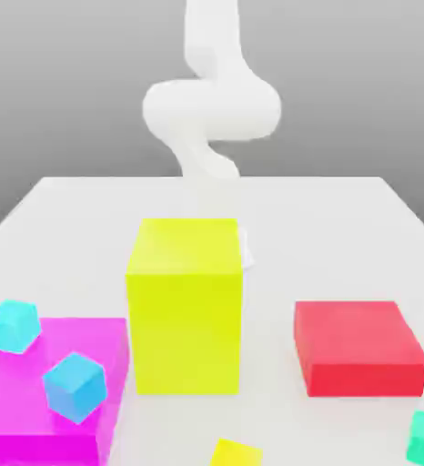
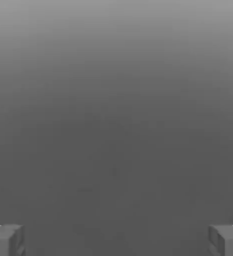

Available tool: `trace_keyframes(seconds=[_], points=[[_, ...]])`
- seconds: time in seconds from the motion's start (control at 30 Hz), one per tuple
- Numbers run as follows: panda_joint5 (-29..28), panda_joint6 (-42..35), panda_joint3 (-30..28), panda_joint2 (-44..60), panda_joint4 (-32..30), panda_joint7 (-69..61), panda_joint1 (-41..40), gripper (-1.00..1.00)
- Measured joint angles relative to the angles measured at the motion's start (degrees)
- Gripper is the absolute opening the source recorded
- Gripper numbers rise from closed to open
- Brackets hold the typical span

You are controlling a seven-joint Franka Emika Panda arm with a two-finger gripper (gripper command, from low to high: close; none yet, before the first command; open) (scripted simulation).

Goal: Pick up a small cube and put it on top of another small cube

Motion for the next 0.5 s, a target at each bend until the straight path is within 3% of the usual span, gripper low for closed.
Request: trace_keyframes(seconds=[0.5], points=[[-5.18,9.07,5.09,31.55,0.1,13.26,-4.05,0.0]])
